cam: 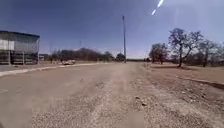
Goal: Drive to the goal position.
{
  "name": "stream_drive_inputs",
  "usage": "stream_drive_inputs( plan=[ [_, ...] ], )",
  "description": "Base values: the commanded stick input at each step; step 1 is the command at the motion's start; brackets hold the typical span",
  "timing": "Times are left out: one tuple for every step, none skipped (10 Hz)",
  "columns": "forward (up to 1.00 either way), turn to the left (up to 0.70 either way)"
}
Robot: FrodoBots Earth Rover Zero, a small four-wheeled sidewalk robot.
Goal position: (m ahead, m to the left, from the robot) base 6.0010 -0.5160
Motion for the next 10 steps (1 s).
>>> stream_drive_inputs(
  plan=[
    [1.0,0.0],
    [1.0,0.0],
    [1.0,0.0],
    [1.0,0.0],
    [1.0,0.0],
    [1.0,0.0],
    [1.0,0.0],
    [1.0,0.0],
    [1.0,0.0],
    [1.0,0.0]
  ],
)
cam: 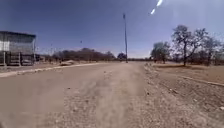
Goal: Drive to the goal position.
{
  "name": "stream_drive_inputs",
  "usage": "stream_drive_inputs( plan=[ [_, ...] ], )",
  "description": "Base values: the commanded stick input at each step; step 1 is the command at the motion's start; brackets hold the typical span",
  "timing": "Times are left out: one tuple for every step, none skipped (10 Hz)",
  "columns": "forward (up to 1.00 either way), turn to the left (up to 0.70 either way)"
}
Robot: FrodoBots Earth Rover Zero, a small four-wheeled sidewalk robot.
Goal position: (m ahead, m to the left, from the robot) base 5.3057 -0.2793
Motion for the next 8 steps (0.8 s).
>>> stream_drive_inputs(
  plan=[
    [1.0,0.0],
    [1.0,0.0],
    [1.0,0.0],
    [1.0,0.0],
    [1.0,0.0],
    [1.0,0.0],
    [1.0,0.0],
    [1.0,0.0]
  ],
)
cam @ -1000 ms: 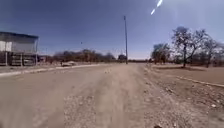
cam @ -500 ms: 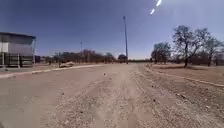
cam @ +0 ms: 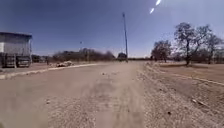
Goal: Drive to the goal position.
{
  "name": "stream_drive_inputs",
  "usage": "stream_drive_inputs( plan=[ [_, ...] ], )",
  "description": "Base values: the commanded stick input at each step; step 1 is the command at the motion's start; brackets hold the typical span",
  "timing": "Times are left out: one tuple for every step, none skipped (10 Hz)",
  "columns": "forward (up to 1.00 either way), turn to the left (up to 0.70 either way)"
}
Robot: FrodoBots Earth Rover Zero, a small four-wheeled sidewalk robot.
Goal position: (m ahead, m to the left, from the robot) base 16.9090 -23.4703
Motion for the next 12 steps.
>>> stream_drive_inputs(
  plan=[
    [1.0,0.0],
    [1.0,-0.12],
    [1.0,-0.27],
    [1.0,-0.27],
    [1.0,-0.27],
    [1.0,-0.27],
    [1.0,-0.2],
    [1.0,0.0],
    [1.0,0.0],
    [1.0,0.0],
    [1.0,0.0],
    [1.0,0.0]
  ],
)
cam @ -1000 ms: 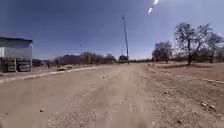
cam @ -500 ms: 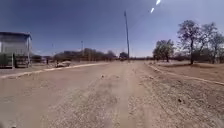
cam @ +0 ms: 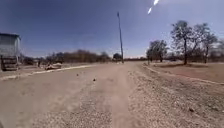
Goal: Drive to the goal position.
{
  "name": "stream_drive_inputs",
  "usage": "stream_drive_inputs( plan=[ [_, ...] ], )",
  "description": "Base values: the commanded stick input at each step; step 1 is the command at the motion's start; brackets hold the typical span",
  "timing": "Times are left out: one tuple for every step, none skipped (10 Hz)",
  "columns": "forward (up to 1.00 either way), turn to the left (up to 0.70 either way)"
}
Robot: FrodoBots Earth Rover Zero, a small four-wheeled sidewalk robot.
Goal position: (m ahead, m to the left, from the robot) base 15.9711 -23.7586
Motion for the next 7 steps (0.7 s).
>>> stream_drive_inputs(
  plan=[
    [1.0,0.0],
    [1.0,0.0],
    [1.0,0.0],
    [1.0,0.0],
    [1.0,0.0],
    [1.0,0.0],
    [1.0,0.0]
  ],
)
